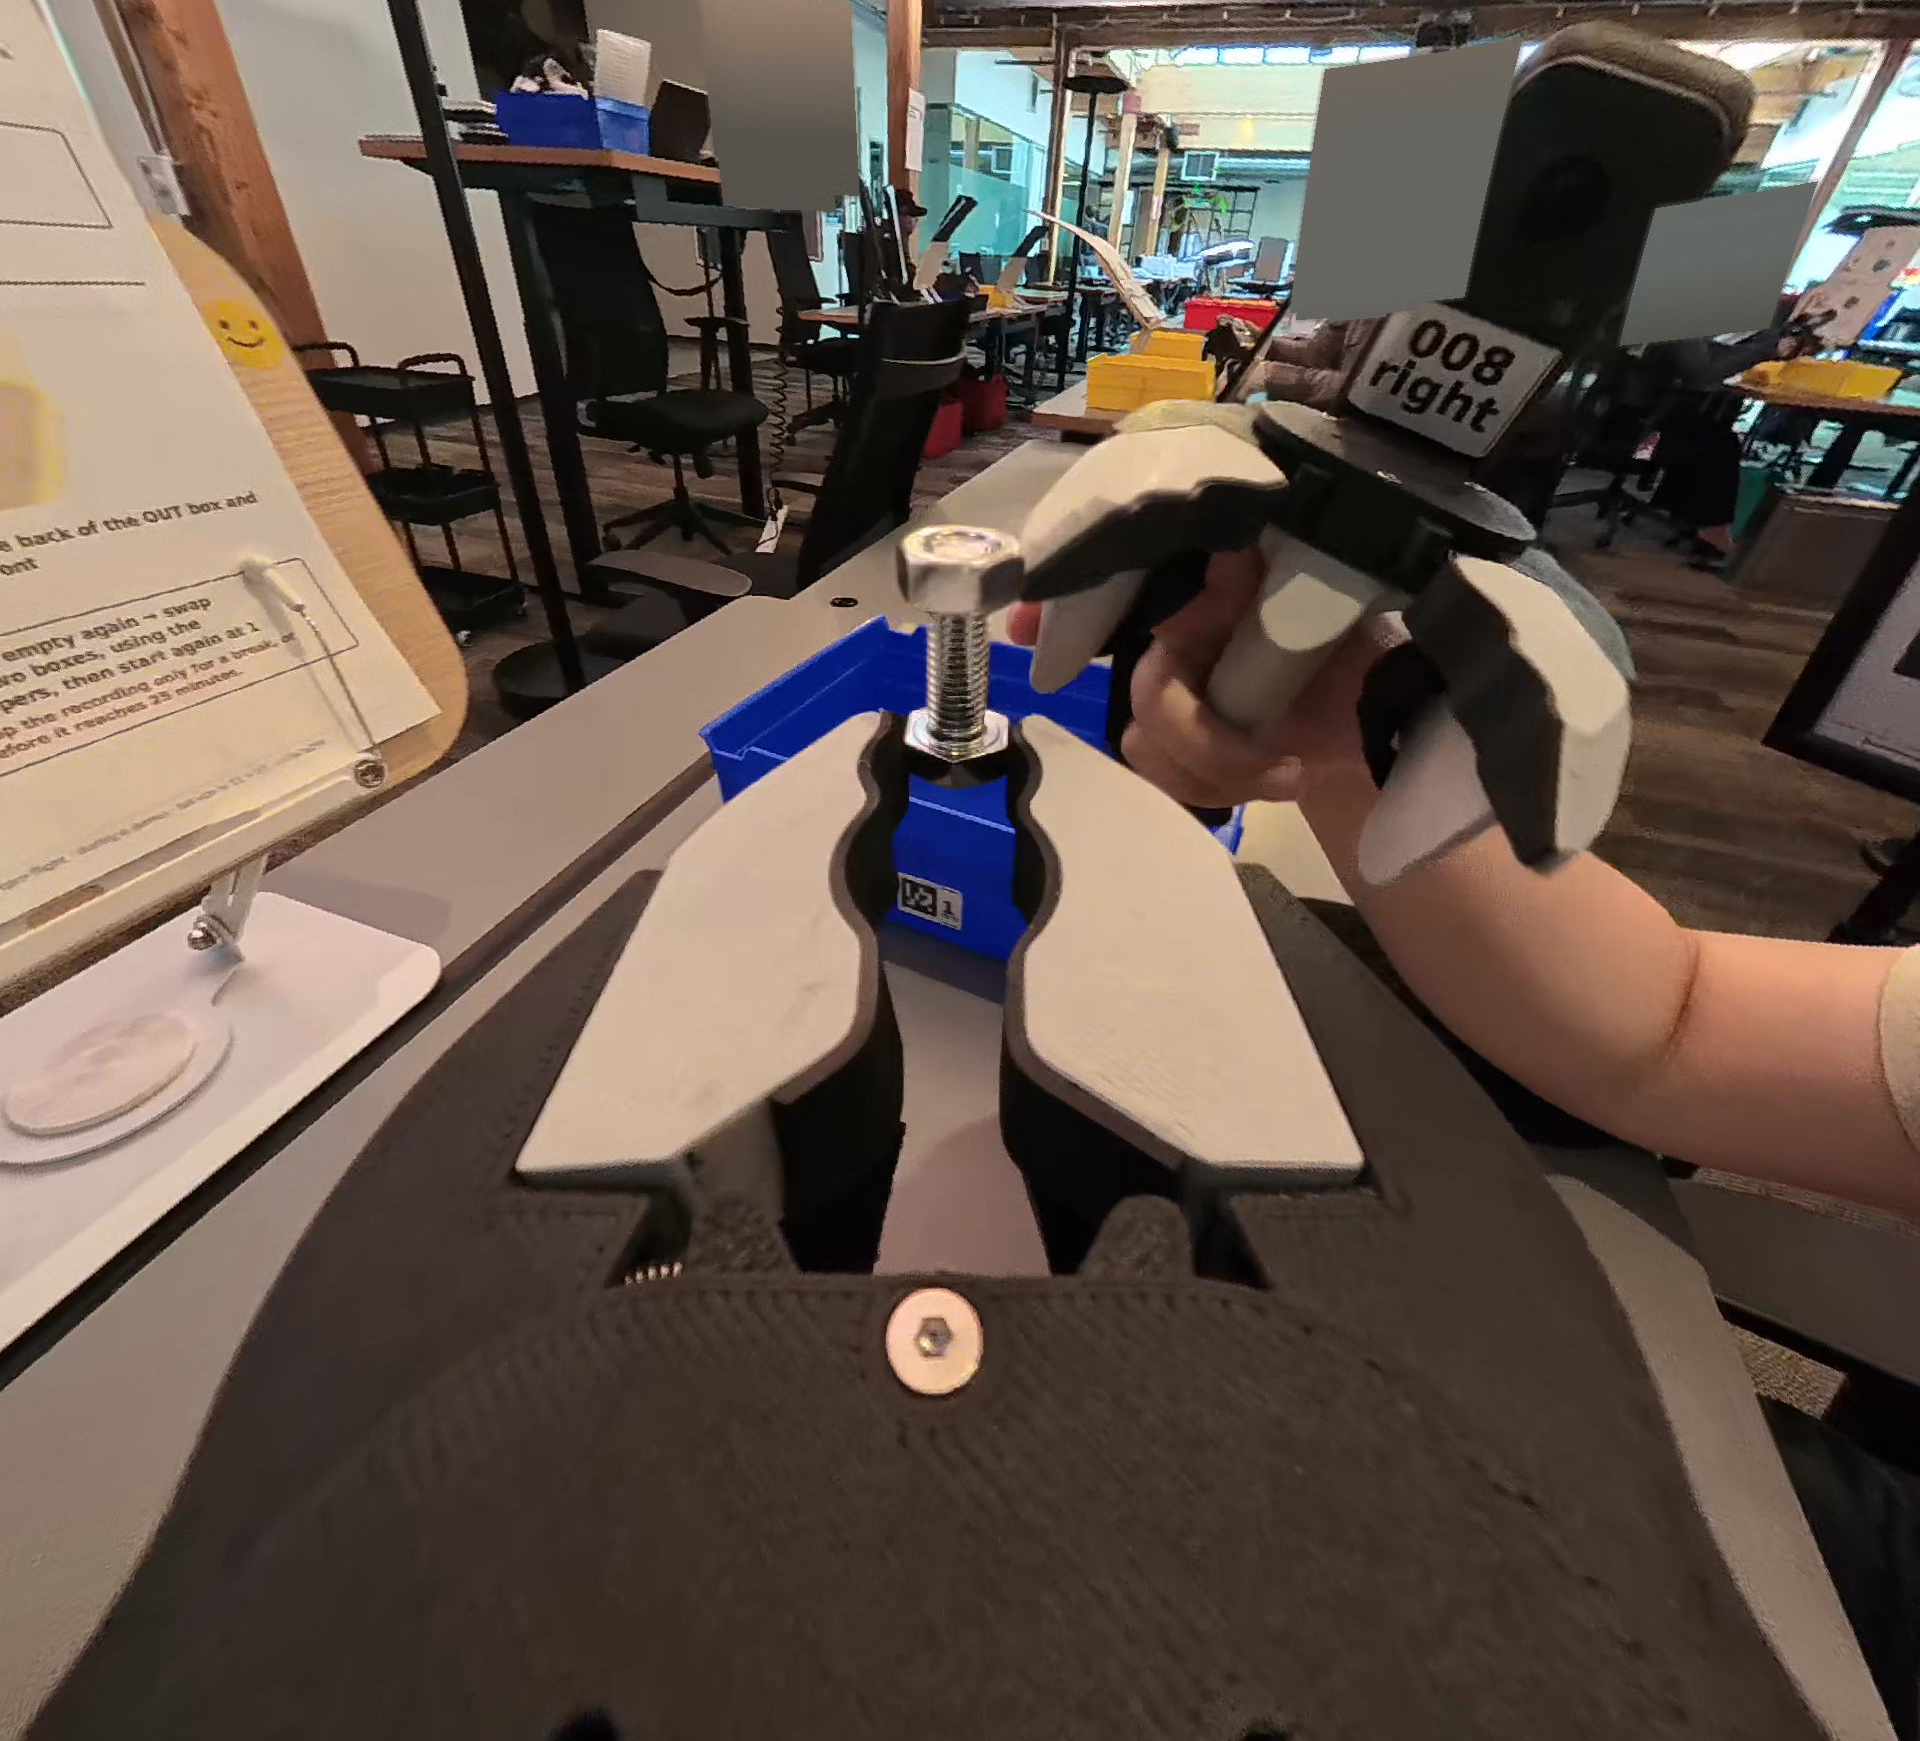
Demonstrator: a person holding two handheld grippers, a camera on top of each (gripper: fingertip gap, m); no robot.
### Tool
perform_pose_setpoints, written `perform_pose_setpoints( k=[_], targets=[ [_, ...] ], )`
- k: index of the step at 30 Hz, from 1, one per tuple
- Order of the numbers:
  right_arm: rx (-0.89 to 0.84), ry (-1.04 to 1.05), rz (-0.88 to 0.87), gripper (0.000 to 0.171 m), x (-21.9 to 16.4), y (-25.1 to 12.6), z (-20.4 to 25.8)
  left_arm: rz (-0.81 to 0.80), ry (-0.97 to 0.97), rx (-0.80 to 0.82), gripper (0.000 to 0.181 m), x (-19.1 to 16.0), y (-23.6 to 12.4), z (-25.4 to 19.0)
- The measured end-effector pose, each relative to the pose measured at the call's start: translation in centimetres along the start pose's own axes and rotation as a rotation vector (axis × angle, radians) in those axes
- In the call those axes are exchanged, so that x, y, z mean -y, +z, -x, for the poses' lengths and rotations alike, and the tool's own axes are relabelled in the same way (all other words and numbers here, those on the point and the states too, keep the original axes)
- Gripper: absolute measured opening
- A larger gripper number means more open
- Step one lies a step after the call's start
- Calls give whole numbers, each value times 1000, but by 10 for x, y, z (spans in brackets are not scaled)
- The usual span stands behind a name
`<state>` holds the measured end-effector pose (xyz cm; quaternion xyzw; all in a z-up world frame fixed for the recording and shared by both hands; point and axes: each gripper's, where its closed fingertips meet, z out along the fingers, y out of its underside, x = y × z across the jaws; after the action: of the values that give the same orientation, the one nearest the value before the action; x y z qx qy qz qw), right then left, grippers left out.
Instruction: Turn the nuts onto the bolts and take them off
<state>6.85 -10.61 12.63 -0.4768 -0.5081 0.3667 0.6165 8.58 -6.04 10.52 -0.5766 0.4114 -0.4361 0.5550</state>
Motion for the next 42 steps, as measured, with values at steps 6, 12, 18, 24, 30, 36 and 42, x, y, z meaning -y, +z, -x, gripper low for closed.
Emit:
perform_pose_setpoints(
  k=[6,12,18,24,30,36,42],
  targets=[
    [-45,30,-30,93,0,10,-6,46,52,-74,18,-8,11,-23],
    [5,-6,8,83,1,-1,3,21,53,22,18,0,0,-3],
    [-35,33,-43,88,4,5,-4,50,83,-81,18,-5,11,-32],
    [19,-33,12,76,3,-4,7,17,13,-9,18,2,-2,-6],
    [-48,25,-49,84,7,2,-6,51,69,-70,18,-2,6,-26],
    [39,-25,1,69,5,-4,10,32,22,9,18,2,-2,-4],
    [-45,57,-67,80,10,-1,-7,51,59,-78,18,1,1,-25]
  ],
)
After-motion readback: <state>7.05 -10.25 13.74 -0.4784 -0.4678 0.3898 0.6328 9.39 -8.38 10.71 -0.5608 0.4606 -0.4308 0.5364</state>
